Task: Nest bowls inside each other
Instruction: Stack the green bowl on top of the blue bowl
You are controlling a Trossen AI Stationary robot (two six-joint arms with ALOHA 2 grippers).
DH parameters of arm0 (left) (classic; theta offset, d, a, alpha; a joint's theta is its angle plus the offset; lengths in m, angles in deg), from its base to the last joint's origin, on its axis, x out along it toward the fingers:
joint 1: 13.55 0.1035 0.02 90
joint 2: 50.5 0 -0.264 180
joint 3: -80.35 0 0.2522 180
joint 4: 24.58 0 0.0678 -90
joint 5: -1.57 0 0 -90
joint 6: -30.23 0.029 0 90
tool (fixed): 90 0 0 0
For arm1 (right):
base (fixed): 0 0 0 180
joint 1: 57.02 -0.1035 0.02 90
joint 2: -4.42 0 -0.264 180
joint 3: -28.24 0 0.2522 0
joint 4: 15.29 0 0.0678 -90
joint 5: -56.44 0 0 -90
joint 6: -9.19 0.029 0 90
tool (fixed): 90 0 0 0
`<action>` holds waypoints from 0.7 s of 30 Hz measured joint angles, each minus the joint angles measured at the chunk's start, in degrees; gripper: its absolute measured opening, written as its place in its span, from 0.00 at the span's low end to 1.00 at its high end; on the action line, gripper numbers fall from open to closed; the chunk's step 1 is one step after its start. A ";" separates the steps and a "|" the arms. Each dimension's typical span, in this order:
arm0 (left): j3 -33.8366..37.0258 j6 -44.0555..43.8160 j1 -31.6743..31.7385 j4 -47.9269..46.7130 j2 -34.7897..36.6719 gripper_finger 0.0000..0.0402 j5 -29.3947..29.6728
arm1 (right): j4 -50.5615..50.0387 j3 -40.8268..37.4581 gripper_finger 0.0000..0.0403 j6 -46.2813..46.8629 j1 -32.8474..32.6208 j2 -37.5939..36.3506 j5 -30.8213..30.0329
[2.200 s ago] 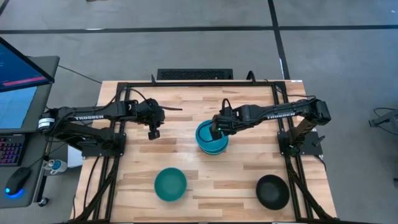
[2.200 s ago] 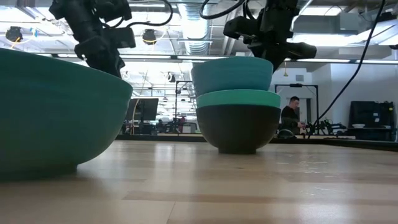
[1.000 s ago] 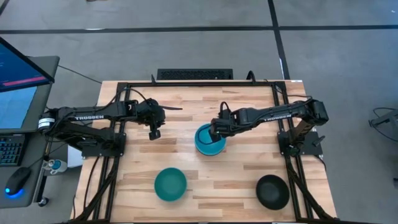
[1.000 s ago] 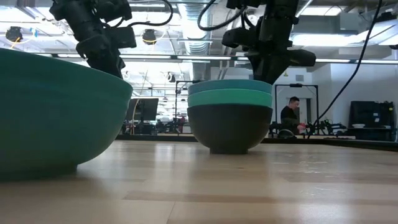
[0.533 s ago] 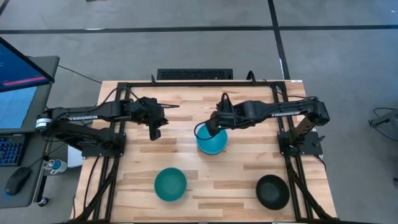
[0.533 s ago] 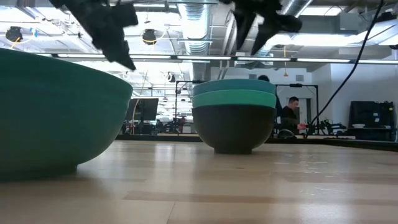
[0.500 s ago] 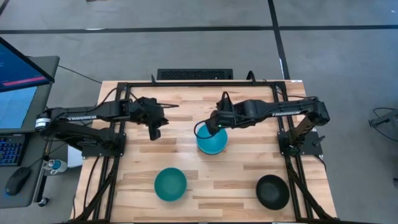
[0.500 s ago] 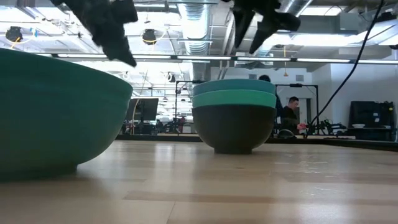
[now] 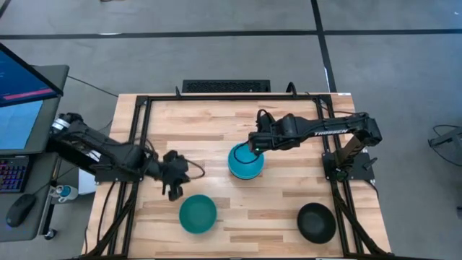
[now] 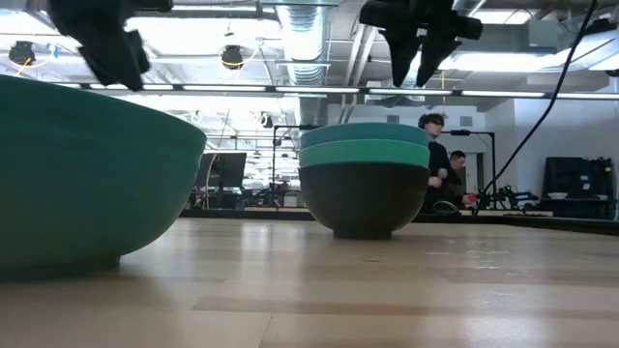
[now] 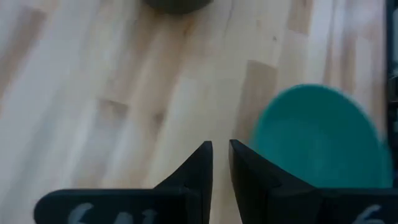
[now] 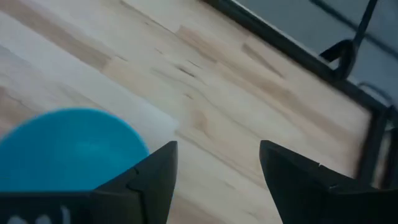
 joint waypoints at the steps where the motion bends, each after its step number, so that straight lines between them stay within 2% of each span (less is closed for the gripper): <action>1: -0.33 -2.69 -1.47 -0.19 -0.76 0.11 0.20 | -0.11 0.00 0.62 -0.79 -0.20 0.00 -0.37; 5: -1.92 -9.87 -5.19 0.14 -3.22 0.12 -0.03 | 0.20 0.00 0.63 -1.28 -1.79 0.02 -4.11; 8: -2.14 -13.00 -5.72 1.78 -4.78 0.16 -1.78 | 0.31 0.00 0.63 -1.37 -2.82 0.02 -6.03; 15: -2.12 -16.80 -5.72 2.25 -8.40 0.32 -6.58 | 0.28 0.00 0.62 -1.37 -3.77 0.02 -6.04; 21: -2.06 -16.98 -5.77 1.45 -14.30 0.37 -8.74 | 0.16 0.00 0.62 -0.67 -3.97 0.02 -5.86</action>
